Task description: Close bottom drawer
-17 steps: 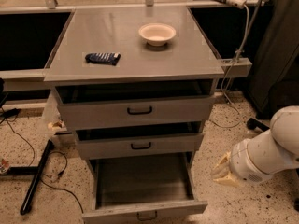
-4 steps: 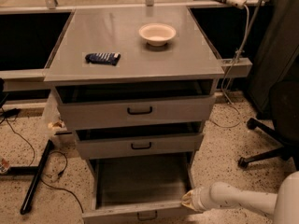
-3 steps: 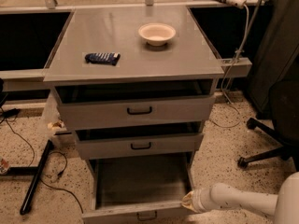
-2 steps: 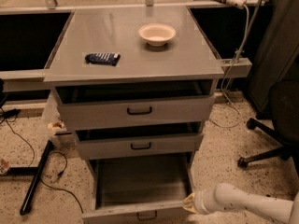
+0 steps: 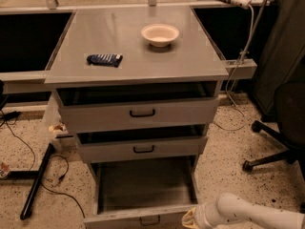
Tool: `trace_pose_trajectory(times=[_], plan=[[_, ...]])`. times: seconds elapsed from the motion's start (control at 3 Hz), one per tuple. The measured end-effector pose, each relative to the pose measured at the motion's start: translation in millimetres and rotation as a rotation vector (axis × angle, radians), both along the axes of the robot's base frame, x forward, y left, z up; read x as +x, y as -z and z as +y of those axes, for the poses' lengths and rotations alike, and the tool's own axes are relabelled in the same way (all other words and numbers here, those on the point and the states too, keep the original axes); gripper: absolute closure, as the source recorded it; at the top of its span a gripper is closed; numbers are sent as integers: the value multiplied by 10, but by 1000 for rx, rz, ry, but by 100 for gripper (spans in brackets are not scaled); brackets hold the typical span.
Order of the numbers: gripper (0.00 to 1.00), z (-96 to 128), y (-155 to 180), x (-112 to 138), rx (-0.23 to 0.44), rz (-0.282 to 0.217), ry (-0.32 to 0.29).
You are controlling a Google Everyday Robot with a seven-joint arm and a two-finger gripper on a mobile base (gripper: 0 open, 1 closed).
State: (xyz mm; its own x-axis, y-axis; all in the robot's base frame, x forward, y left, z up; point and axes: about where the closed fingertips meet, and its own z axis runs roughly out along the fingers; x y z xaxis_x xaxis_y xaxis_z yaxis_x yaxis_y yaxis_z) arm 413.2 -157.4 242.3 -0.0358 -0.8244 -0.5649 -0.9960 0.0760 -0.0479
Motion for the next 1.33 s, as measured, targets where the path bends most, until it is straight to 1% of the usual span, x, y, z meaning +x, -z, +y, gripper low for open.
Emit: trace_pose_trajectory(times=[0.33,0.67,1.0,1.33], plan=[[100,178,174,-86,2,6,-54],[100,339,382,-88,-5,16,-76],[100,443,524,-12,-10,15,-62],[82,447,525,-11,-10,14,-62]])
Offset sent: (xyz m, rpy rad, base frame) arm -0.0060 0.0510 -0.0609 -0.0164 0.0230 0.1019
